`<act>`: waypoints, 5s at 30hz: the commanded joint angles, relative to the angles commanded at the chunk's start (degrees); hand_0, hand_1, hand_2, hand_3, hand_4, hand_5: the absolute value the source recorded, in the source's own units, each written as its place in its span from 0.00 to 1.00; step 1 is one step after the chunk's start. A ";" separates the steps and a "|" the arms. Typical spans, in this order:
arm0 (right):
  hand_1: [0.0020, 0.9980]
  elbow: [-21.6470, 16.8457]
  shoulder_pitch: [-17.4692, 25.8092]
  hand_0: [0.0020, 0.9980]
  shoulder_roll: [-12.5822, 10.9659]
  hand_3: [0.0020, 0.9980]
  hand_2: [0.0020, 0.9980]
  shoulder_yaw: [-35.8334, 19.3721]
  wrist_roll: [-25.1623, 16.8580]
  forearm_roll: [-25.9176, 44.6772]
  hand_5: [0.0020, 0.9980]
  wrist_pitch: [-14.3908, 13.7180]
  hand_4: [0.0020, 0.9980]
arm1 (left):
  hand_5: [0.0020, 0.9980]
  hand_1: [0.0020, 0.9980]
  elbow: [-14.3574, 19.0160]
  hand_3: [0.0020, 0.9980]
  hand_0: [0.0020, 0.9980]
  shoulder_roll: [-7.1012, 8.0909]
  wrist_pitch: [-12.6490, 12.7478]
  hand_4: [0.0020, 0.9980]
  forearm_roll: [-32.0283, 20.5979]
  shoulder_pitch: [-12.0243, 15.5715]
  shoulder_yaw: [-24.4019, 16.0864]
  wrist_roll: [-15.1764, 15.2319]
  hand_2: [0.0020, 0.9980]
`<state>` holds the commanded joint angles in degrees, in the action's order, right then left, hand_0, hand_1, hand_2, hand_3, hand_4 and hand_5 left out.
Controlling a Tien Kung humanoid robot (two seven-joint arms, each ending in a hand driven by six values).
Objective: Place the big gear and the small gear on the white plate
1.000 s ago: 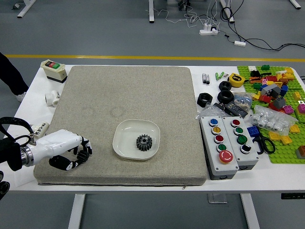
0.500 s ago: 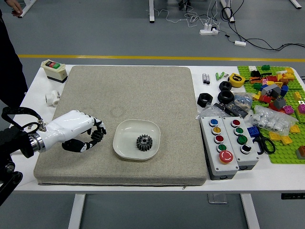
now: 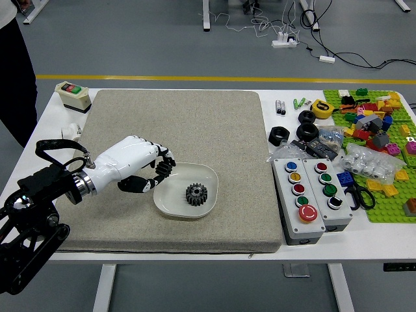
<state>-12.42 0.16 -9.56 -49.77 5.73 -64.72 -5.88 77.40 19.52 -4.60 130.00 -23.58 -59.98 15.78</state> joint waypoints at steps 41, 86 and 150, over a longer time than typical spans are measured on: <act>0.75 0.09 0.17 0.71 -0.03 0.66 0.80 -0.01 0.03 -0.31 0.68 -0.11 0.85 | 0.55 0.76 -1.08 0.83 0.60 -6.24 14.16 0.98 -11.39 4.53 -7.64 -2.91 0.88; 0.75 0.20 0.69 0.71 -0.26 0.66 0.80 2.75 -0.08 0.42 0.68 -0.60 0.85 | 0.97 0.85 1.37 0.85 0.77 -10.55 5.48 0.91 -72.21 16.51 -26.16 -9.75 0.91; 0.75 0.07 0.40 0.71 -0.37 0.66 0.79 3.24 -0.02 1.28 0.68 -0.33 0.85 | 1.00 0.92 2.93 0.88 0.83 -11.67 0.50 0.96 -62.35 17.57 -29.49 -9.07 0.96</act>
<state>-12.35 0.56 -9.93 -46.53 5.71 -63.44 -6.21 80.34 7.86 -4.10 67.65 -6.01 -89.47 6.71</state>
